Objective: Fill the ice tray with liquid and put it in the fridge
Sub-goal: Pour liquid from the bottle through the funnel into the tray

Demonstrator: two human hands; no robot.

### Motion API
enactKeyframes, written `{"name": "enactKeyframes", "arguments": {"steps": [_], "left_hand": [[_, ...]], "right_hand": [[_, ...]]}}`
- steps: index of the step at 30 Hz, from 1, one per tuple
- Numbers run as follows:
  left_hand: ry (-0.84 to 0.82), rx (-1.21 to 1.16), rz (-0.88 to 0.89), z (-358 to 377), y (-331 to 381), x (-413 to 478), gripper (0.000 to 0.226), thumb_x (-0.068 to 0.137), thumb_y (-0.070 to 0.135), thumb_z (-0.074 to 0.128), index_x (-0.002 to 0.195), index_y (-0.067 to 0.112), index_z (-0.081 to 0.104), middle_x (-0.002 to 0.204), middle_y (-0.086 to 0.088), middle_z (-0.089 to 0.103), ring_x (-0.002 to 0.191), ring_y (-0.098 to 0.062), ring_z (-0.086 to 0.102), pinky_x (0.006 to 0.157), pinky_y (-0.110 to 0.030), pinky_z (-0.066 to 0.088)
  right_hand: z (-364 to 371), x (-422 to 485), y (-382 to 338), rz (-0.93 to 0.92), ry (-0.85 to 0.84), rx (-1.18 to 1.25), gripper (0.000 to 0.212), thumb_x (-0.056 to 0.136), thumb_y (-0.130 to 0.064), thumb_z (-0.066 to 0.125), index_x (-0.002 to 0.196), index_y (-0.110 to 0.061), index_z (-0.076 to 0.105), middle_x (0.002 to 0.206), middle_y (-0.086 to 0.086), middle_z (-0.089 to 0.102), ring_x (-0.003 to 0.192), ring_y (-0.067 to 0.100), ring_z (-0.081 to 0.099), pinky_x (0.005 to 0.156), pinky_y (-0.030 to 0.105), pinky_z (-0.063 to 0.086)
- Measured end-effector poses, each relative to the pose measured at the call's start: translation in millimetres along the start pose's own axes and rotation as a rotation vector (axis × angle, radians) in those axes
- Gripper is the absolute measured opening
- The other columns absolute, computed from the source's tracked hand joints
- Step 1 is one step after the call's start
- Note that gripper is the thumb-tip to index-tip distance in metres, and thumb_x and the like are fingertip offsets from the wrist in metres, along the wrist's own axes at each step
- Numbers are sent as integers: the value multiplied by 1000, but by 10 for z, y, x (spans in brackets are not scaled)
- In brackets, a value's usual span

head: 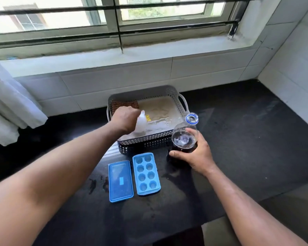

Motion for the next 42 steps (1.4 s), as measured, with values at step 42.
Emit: {"name": "enactKeyframes", "arguments": {"steps": [42], "left_hand": [[122, -1459, -81, 579, 274, -1285, 90, 55, 75, 86, 131, 42, 52, 131, 9, 57, 116, -11, 61, 97, -36, 57]], "right_hand": [[48, -404, -457, 103, -338, -366, 59, 47, -37, 95, 98, -28, 67, 91, -11, 77, 87, 10, 72, 83, 33, 58]]}}
Point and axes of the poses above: each hand's wrist, its own x-axis towards the middle knuckle, its own z-axis out of the palm, y = z × x, the point moved 1 cm from there along x, towards the middle knuckle
